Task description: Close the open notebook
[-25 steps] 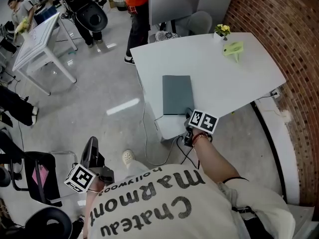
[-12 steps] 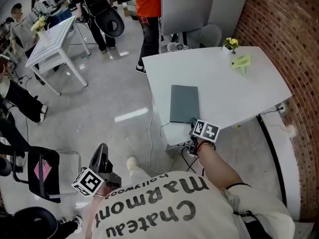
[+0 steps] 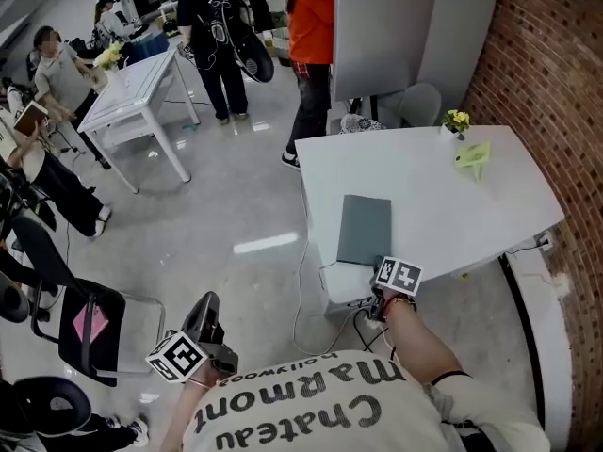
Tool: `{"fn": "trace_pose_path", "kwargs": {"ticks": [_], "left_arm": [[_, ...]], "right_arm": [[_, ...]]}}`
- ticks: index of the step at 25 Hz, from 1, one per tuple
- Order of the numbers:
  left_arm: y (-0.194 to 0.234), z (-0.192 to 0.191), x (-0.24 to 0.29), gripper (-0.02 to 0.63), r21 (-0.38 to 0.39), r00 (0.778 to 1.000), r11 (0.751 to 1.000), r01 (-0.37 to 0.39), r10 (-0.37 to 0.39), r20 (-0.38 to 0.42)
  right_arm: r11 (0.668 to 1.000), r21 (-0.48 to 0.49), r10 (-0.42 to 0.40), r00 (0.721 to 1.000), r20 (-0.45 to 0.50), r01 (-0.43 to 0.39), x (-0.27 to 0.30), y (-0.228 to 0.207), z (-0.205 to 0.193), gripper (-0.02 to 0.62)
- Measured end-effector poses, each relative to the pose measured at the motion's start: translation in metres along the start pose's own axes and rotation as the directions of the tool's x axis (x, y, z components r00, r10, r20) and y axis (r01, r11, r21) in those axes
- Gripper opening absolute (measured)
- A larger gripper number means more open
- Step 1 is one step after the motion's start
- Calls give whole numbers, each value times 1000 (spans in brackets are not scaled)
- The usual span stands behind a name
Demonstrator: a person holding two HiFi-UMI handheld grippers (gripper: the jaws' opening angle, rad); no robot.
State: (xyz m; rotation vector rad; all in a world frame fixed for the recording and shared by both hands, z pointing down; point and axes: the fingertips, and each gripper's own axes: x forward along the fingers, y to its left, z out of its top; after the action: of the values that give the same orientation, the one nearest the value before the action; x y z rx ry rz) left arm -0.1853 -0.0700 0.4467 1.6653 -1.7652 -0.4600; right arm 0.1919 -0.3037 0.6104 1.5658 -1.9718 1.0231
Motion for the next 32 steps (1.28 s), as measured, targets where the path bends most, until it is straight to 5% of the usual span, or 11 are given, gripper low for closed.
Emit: {"fn": "trace_pose_path", "kwargs": {"ticks": [3, 13, 23, 32], "left_arm": [[-4, 1, 1, 1, -8, 1000, 1000, 21, -21, 0], [-5, 21, -8, 2, -12, 997, 997, 72, -71, 24], [8, 32, -31, 2, -27, 991, 991, 130, -130, 1], [20, 63, -79, 2, 1, 985, 985, 171, -171, -9]], "right_arm": [[999, -10, -32, 999, -2, 32, -4, -5, -1, 191], [991, 3, -130, 990, -54, 130, -28, -4, -17, 199], [998, 19, 60, 998, 2, -60, -77, 105, -32, 87], [972, 2, 235, 967, 100, -236, -142, 221, -35, 3]]}}
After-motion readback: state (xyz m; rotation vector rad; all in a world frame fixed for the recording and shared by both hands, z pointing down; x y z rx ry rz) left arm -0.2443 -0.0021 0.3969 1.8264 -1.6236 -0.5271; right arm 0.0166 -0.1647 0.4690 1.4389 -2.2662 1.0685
